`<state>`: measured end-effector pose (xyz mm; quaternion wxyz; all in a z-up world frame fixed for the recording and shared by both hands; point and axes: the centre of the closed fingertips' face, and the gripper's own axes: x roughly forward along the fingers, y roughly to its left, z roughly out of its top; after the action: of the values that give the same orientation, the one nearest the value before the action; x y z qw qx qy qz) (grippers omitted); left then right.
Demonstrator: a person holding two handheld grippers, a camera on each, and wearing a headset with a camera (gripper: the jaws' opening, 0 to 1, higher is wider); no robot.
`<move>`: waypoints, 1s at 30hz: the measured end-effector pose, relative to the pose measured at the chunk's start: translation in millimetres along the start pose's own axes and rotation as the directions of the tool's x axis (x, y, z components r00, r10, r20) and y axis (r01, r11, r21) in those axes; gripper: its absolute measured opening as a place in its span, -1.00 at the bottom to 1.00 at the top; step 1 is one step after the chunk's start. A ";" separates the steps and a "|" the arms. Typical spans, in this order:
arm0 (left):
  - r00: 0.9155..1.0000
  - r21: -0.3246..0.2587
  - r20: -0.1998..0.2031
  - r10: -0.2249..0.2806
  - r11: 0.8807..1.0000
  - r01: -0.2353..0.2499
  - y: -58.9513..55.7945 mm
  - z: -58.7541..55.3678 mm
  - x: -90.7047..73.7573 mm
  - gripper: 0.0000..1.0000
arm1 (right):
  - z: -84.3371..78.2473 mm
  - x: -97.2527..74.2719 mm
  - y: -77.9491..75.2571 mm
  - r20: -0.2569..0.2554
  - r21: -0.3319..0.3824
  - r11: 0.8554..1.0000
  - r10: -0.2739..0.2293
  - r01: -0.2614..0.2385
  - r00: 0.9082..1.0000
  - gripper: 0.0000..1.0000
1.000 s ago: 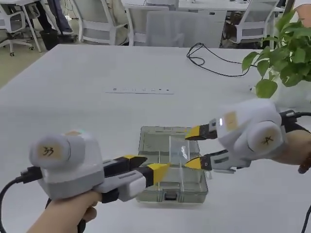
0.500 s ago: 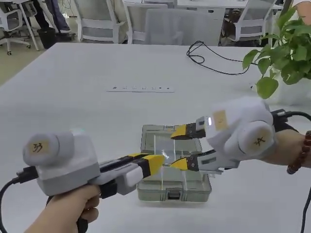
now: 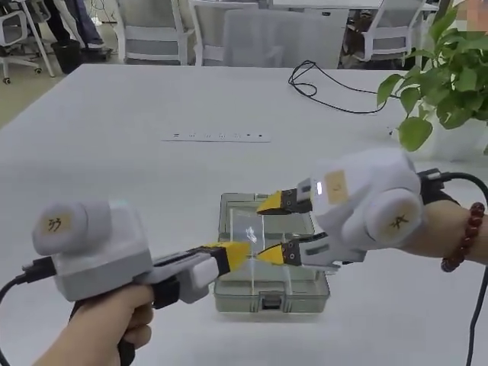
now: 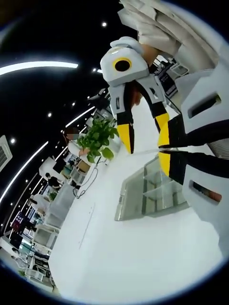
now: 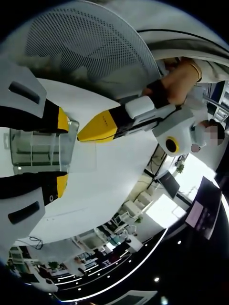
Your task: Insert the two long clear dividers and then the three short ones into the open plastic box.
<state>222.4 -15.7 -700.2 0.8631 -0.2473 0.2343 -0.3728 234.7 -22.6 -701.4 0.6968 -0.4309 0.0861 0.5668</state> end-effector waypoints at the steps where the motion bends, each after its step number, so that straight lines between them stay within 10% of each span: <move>1: 1.000 -0.016 -0.002 0.005 1.000 -0.005 0.3 0.0 0.4 -1.00 | 0.1 0.0 -0.1 -0.001 -0.002 1.000 -0.003 0.003 1.000 -0.35; 11: 1.000 -0.052 0.011 0.019 0.998 -0.018 -3.7 4.7 1.4 -1.00 | 1.9 -5.0 -4.2 0.003 0.004 1.000 -0.017 0.017 1.000 -0.33; 22: 0.997 0.111 -0.035 0.070 0.992 -0.066 2.0 -3.2 -3.3 -1.00 | 7.7 -15.0 -3.3 0.070 0.150 0.988 0.018 -0.028 0.997 -0.32; 30: 0.995 0.264 -0.077 0.061 0.964 -0.039 2.6 -11.0 -4.5 -1.00 | 16.2 -19.7 5.5 0.122 0.232 0.965 0.098 -0.124 0.988 -0.30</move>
<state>214.5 -13.5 -709.2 0.8868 -0.1089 0.2252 -0.3887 217.2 -25.5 -682.3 0.7143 -0.3068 0.1395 0.6133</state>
